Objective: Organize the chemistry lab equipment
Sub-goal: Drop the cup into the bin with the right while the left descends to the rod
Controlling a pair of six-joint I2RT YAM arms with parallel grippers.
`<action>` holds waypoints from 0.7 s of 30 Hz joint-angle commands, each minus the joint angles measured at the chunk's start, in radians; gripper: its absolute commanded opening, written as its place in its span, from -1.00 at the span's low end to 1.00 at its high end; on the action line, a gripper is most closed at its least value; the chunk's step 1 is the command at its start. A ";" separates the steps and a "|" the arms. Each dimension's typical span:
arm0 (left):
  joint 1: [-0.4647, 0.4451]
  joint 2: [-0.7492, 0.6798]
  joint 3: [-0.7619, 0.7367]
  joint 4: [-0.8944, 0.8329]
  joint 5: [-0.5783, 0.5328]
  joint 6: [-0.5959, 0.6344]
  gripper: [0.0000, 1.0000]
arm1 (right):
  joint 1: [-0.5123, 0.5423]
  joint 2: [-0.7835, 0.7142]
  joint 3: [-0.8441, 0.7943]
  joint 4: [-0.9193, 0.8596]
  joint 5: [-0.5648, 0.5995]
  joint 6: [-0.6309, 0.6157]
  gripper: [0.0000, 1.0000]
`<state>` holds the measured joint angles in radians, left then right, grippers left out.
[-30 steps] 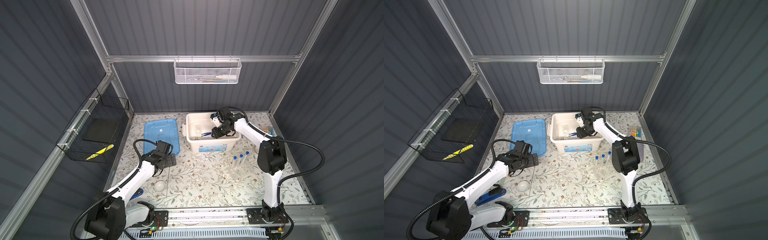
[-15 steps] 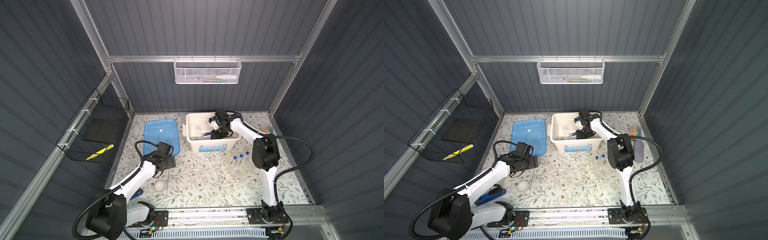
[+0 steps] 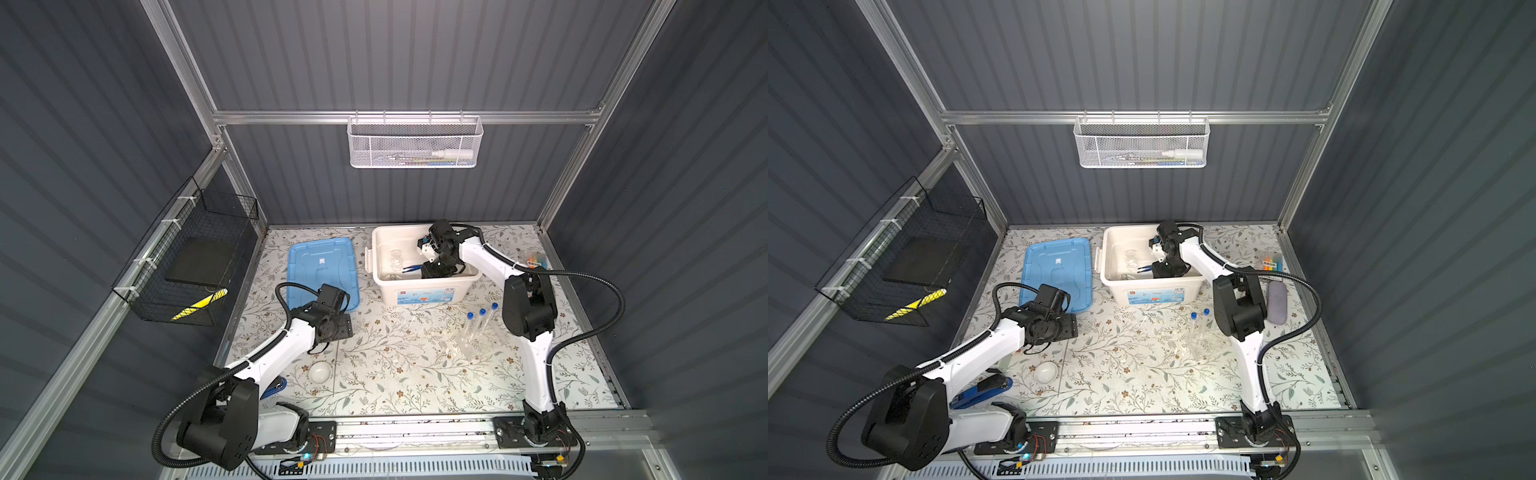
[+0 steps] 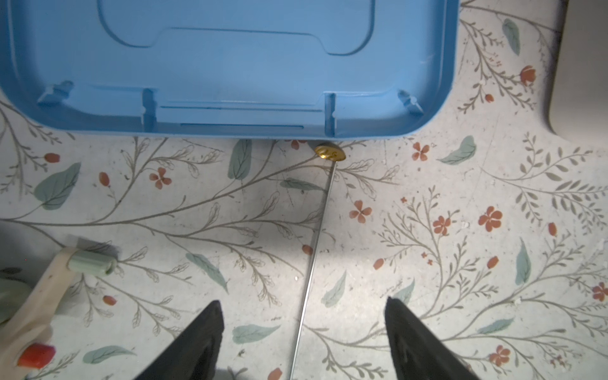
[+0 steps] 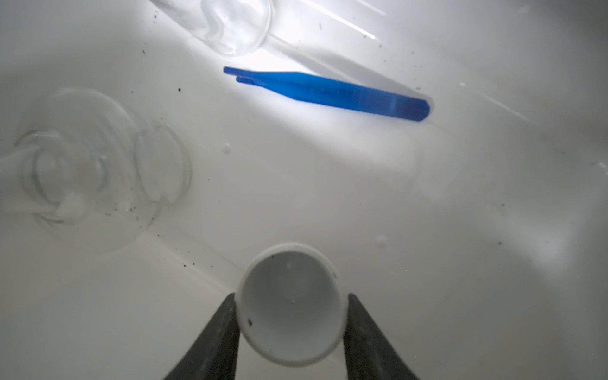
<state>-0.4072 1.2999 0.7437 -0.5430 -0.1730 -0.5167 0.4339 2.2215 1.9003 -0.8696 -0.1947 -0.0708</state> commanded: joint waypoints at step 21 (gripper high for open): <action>-0.007 0.118 -0.025 0.014 0.119 0.005 0.02 | 0.002 -0.146 -0.114 0.103 -0.001 0.031 0.38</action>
<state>-0.4072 1.4040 0.7338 -0.5236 -0.0769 -0.5095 0.4343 2.1204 1.8088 -0.7883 -0.1997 -0.0517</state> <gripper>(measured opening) 0.511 0.677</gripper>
